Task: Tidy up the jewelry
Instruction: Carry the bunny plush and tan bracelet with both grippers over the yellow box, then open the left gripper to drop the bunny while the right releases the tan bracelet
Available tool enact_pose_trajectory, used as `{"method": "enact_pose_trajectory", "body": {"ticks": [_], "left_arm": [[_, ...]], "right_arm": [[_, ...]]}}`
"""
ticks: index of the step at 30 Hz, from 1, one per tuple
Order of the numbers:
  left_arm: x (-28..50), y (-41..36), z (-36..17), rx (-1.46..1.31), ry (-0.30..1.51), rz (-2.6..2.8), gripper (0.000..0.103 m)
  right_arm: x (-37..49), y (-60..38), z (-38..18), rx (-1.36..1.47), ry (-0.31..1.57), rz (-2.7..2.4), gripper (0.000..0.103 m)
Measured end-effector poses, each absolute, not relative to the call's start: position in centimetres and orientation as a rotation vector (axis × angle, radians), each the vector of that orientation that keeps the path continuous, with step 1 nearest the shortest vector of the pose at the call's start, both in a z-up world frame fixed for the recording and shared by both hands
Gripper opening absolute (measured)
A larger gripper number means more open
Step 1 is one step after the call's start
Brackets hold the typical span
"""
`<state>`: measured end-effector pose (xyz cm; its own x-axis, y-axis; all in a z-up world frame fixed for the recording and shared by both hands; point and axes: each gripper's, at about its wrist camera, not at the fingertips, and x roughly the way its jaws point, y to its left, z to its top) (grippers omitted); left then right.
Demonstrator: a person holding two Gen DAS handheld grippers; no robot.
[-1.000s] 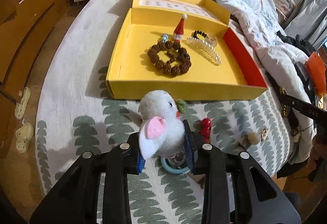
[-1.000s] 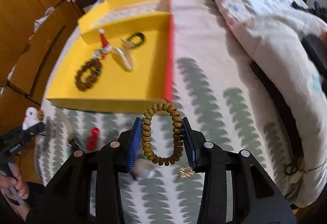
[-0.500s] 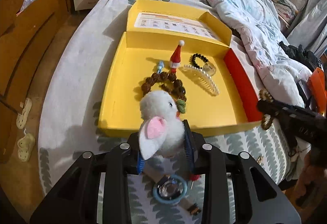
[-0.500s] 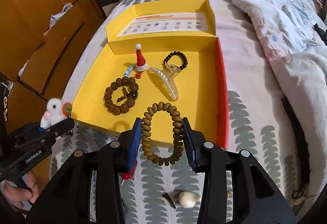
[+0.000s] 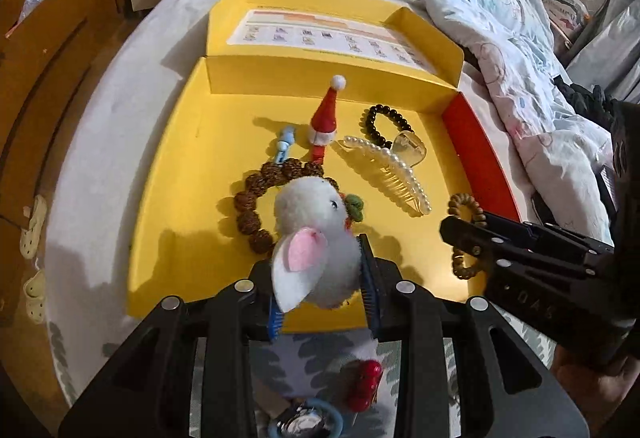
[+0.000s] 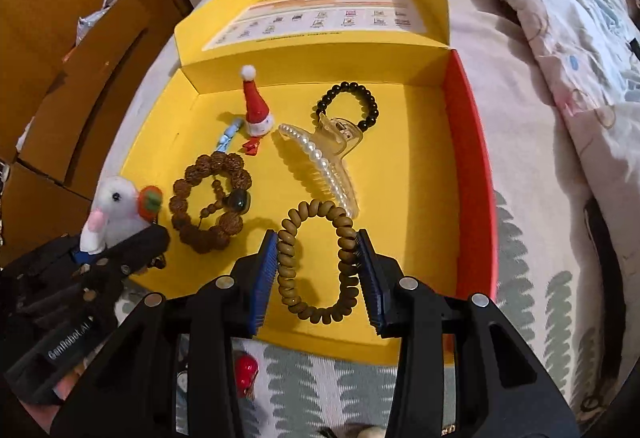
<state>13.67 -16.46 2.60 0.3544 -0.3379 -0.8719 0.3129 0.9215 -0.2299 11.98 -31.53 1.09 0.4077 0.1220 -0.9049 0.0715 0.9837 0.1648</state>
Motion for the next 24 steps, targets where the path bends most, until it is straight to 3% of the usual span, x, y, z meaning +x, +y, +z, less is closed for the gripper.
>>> {"method": "enact_pose_trajectory", "body": {"ticks": [24], "left_arm": [[17.5,-19.1,-0.7,-0.106,1.206,-0.515,0.031]], "right_arm": [[14.5,-33.5,-1.8,0.203,1.198,-0.048,0.04]]}}
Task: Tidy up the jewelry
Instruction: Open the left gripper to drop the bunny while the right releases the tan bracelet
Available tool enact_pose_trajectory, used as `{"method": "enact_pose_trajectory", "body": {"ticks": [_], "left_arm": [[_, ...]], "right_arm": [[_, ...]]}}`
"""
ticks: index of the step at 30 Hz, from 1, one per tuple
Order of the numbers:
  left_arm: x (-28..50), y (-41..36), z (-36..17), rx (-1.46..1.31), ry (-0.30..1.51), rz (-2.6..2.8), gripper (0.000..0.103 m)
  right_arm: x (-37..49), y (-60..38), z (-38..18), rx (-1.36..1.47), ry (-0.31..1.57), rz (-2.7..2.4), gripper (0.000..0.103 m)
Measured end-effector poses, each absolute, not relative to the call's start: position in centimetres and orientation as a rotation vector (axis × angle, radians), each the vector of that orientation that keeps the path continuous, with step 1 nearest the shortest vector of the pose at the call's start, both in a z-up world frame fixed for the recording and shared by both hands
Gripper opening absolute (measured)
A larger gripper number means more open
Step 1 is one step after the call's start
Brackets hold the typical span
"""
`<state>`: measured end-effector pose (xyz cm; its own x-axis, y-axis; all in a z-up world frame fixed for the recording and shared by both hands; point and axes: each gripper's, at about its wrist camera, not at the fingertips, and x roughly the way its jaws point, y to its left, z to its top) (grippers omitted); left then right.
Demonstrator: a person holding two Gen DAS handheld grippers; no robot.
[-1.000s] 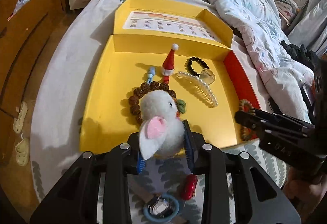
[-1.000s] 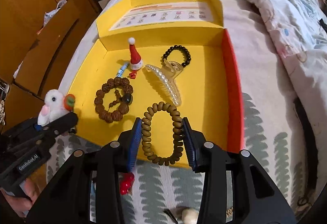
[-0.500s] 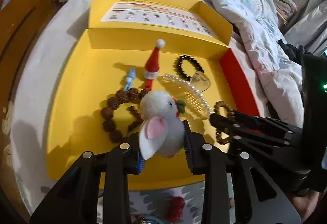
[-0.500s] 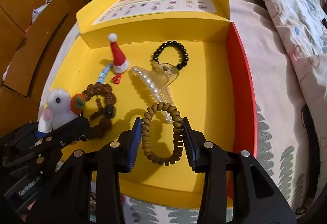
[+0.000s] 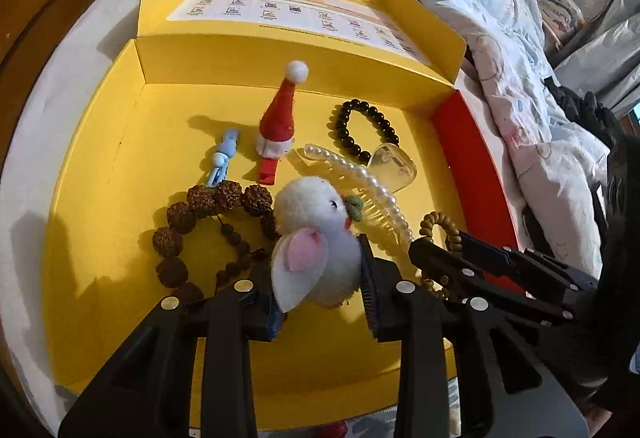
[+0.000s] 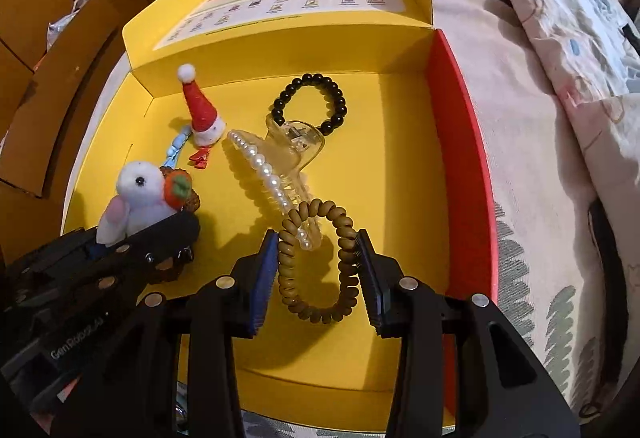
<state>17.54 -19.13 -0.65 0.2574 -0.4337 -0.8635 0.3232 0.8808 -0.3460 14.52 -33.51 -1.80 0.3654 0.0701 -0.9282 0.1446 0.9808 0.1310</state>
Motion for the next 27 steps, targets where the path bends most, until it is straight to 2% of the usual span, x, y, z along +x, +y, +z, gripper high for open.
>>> {"method": "enact_pose_trajectory", "body": {"ticks": [12,22,27], "left_arm": [[18.1,-19.2,-1.0,-0.134,1.202,-0.513,0.032],[18.5,-18.2,-0.2,-0.15,1.18,-0.483,0.045],[18.6,-17.3,0.3,-0.17,1.167,-0.463,0.046]], "right_arm": [[14.3,-34.6,-1.4,0.242,1.168,-0.059,0.053],[14.1,-34.3,-0.8,0.236,1.152,-0.048,0.06],[13.9,-34.1,-0.1,0.242,1.137,-0.032,0.063]]}}
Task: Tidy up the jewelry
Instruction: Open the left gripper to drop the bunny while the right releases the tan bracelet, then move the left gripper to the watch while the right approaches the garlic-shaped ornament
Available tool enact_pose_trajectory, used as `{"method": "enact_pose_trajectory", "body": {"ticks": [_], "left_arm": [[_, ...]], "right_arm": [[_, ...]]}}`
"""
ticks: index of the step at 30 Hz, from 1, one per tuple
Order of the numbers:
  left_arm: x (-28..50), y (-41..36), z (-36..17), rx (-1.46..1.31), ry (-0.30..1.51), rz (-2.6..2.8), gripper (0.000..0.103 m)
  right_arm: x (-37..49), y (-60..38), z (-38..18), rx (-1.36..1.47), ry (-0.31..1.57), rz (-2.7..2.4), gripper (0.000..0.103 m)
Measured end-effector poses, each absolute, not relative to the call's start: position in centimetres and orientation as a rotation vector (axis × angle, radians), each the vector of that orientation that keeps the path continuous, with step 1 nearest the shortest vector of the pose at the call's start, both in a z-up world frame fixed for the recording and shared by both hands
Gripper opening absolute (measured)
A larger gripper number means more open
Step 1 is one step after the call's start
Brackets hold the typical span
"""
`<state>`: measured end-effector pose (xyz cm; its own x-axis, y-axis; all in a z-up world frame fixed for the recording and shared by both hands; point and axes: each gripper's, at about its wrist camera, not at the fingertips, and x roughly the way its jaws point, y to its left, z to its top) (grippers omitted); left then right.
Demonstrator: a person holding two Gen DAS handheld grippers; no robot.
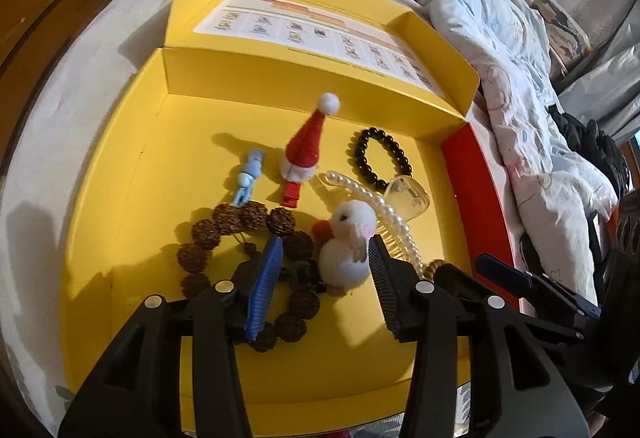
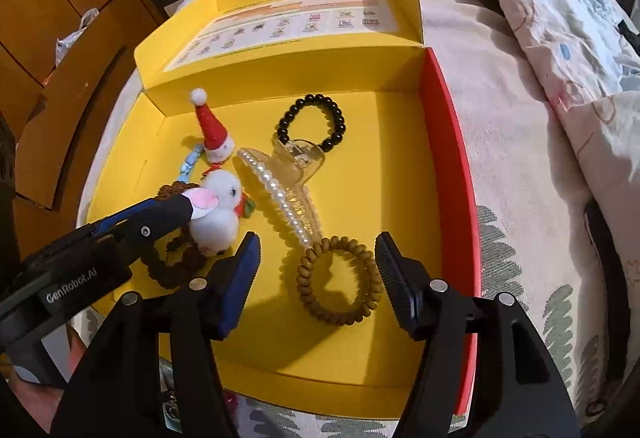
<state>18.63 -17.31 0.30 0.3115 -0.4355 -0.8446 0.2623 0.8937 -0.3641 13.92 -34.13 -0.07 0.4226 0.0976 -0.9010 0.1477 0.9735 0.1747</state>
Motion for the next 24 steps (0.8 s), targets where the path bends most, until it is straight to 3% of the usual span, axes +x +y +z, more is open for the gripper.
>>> {"method": "enact_pose_trajectory", "body": {"ticks": [8,11,15,24], "left_arm": [[17.3,-15.6,2.7,-0.17,1.1,-0.438,0.052],[16.1,-15.2,3.7,-0.141,1.064,-0.428,0.058],[14.1,-14.1,4.8,-0.113,1.029,-0.412,0.059],[8.5,-10.8,6.0,-0.059,0.981,-0.378,0.071]], "right_arm": [[12.6,-33.9,1.9,0.219,1.105,-0.022,0.068],[11.6,-33.7,2.7,0.201,1.096,0.002,0.069],[10.0,-34.0,3.9,0.203,1.069,0.009,0.069],[4.2,-34.2,4.8,0.152,1.054,0.007,0.069]]}}
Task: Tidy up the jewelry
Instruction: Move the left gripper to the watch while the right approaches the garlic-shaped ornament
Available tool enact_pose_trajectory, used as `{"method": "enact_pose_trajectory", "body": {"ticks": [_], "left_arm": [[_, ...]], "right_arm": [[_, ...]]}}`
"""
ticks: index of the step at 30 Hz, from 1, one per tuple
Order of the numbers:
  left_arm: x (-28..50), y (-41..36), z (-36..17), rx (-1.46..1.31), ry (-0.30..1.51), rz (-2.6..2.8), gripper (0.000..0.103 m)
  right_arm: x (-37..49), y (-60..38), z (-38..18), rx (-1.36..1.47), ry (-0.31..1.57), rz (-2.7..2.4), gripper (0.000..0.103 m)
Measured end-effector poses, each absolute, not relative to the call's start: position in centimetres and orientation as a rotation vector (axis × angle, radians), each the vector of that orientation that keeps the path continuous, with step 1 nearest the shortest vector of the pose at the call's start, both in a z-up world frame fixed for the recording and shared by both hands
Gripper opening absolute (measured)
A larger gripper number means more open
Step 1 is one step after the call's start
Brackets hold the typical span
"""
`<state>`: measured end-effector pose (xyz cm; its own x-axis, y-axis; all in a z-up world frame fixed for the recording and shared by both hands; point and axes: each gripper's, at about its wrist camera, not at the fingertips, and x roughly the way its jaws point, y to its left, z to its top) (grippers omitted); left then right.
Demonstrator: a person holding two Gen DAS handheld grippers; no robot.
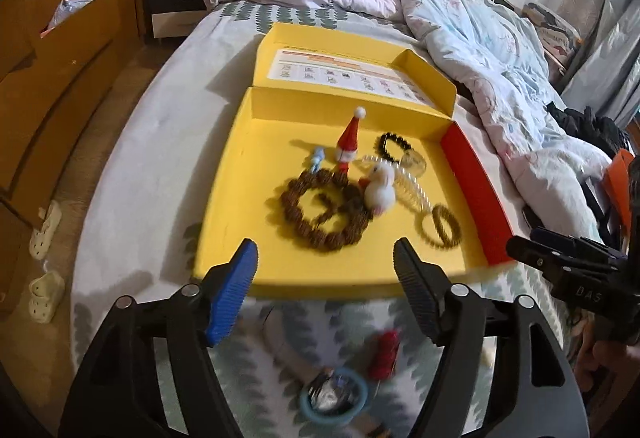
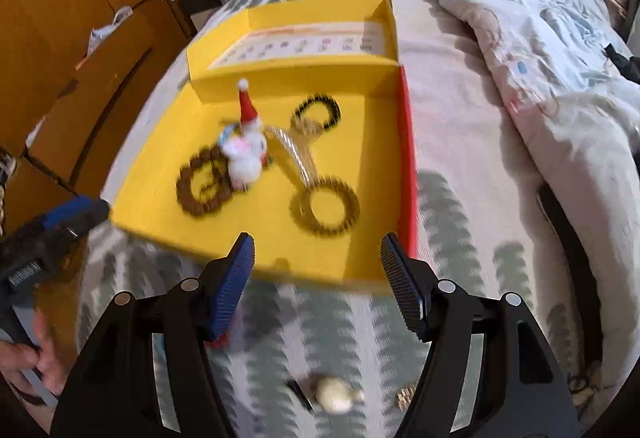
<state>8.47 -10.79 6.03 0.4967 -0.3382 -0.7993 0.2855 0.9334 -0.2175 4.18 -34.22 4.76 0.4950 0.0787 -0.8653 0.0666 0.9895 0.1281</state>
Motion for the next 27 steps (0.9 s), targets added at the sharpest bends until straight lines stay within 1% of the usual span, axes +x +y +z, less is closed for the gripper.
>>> {"method": "enact_pose_trajectory", "body": {"ticks": [5,8,11,16,19,23,27], "left_arm": [[5.4,-8.5,4.7,-0.057,1.009,-0.342,0.071],[3.5,-8.4,3.4,-0.052,1.051,-0.359,0.074],[2.4,-8.6,1.8,-0.022,1.094,-0.346,0.074],[2.2,-8.8,-0.2,-0.038,1.168,-0.337,0.074],[2.4,-9.0,-1.2,-0.016,1.191,-0.308,0.074],[2.7,-9.2,-2.8,-0.046,1.252,-0.321,0.074],[2.8,-9.9,-3.2,-0.029,1.252,-0.319,0.074]], "right_arm": [[0.3,-34.6,4.4,0.101,1.071,-0.015,0.069],[-1.3,-35.1,3.7,0.117,1.095,0.002,0.069],[-2.4,-35.5,3.0,0.118,1.118,-0.021,0.069],[-3.8,-34.5,1.7,0.117,1.159,-0.012,0.069],[-4.1,-33.4,0.7,0.082,1.189,-0.016,0.075],[-4.1,-32.2,-0.5,0.045,1.227,-0.012,0.075],[-4.1,-32.2,-1.0,0.023,1.239,-0.032,0.075]]}}
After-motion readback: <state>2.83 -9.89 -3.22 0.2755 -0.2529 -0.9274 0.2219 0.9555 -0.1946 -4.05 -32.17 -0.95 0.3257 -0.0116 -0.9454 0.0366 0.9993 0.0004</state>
